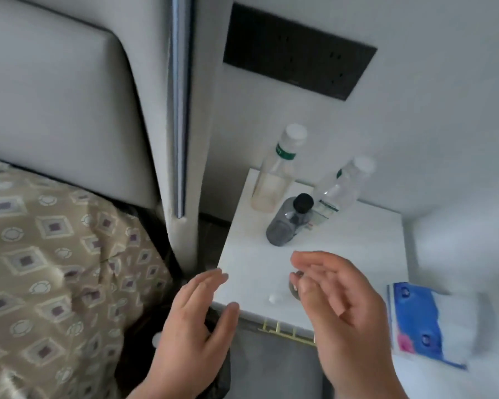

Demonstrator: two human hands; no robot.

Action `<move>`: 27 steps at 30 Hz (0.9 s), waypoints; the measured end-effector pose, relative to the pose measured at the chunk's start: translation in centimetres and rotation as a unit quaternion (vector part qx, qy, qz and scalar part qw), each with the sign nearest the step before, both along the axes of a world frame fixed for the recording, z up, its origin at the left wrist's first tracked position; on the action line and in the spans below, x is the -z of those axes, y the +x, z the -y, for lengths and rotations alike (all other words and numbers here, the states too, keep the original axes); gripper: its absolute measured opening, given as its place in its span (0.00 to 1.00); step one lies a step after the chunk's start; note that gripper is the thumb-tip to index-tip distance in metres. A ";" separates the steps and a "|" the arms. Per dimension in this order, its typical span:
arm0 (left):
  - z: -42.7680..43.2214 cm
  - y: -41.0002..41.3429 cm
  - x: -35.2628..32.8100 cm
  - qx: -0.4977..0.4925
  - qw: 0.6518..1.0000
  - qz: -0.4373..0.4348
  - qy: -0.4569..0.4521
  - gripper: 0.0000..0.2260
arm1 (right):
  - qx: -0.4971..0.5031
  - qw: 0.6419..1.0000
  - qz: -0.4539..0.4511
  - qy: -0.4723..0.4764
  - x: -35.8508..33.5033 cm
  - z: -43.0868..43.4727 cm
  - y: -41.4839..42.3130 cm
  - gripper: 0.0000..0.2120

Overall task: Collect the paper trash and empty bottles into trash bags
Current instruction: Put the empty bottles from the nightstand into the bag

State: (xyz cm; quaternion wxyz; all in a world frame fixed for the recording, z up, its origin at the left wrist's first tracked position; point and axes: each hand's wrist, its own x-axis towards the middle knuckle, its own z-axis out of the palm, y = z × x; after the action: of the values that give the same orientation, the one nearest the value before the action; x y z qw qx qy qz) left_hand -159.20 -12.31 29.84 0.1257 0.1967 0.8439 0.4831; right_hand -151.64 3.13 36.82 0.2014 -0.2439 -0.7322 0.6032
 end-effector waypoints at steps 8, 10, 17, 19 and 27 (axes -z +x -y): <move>-12.3 -4.5 -4.9 0.030 0.999 -0.029 0.032 0.20 | 0.098 0.985 0.037 0.133 0.1 -7.4 1.4 0.12; -13.6 -4.9 -4.6 0.050 0.998 -0.022 0.019 0.15 | 0.078 0.978 0.099 0.169 1.3 -8.4 2.0 0.14; -10.1 0.3 2.7 0.181 0.972 0.053 -0.142 0.30 | -0.032 0.950 0.221 0.220 5.2 -9.3 2.4 0.24; -9.4 1.6 4.7 0.176 0.964 0.080 -0.182 0.30 | -0.019 0.951 0.233 0.204 5.5 -9.5 2.3 0.22; -10.5 2.0 7.3 0.085 0.973 0.126 -0.172 0.13 | 0.043 0.973 0.197 0.114 6.5 -10.1 2.4 0.16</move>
State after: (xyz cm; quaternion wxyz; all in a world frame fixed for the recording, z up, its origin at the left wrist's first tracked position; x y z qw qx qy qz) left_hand -157.20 -1.82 22.53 0.3034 0.1812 0.8718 0.3393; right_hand -149.27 13.26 30.32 0.1057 -0.3646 -0.8100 0.4469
